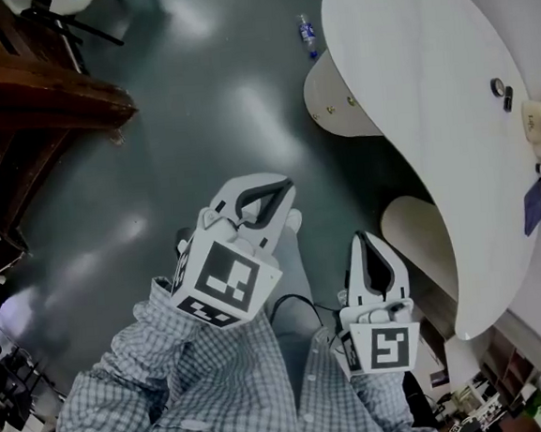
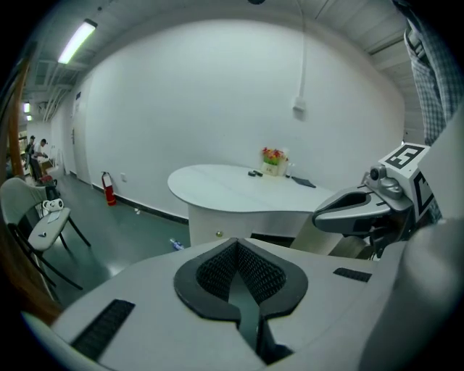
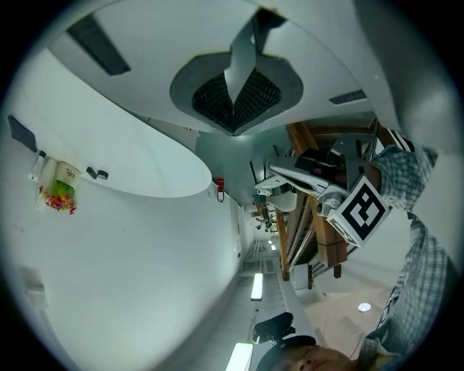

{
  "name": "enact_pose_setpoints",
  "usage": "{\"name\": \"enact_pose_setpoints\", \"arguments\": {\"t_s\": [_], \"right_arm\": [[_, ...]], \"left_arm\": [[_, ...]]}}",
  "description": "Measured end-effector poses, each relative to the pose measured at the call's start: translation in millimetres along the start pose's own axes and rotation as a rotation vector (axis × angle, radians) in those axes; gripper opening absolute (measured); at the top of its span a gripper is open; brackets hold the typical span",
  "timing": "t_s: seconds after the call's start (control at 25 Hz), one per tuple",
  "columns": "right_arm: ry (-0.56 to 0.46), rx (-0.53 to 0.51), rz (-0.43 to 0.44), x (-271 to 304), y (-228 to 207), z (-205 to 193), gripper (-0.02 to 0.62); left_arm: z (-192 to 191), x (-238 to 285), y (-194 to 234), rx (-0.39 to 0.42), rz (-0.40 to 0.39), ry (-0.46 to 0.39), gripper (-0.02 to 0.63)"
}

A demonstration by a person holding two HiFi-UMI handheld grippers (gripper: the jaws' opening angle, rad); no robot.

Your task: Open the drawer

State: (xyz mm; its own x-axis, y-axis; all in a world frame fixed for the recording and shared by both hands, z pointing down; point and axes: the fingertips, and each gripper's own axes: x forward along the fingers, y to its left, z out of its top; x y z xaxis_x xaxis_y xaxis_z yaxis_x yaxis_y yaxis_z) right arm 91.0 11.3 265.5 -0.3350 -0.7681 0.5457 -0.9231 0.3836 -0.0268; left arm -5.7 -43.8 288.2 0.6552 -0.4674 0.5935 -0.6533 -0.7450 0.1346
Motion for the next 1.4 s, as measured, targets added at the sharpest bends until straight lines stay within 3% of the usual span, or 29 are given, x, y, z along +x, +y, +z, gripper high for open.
{"name": "enact_pose_setpoints", "arguments": {"t_s": [0.6, 0.84, 1.0, 1.4], "right_arm": [[0.046, -0.025, 0.032, 39, -30, -45, 0.009], [0.065, -0.015, 0.058, 62, -31, -68, 0.008], [0.076, 0.006, 0.057, 74, -36, -81, 0.008], [0.106, -0.018, 0.068, 92, -41, -106, 0.009]], "left_arm": [[-32, 87, 8, 0.03, -0.013, -0.031, -0.002], [-46, 118, 25, -0.05, 0.02, -0.065, -0.002], [-46, 137, 36, 0.002, 0.053, -0.084, -0.002], [-50, 196, 48, 0.016, 0.058, -0.107, -0.002]]}}
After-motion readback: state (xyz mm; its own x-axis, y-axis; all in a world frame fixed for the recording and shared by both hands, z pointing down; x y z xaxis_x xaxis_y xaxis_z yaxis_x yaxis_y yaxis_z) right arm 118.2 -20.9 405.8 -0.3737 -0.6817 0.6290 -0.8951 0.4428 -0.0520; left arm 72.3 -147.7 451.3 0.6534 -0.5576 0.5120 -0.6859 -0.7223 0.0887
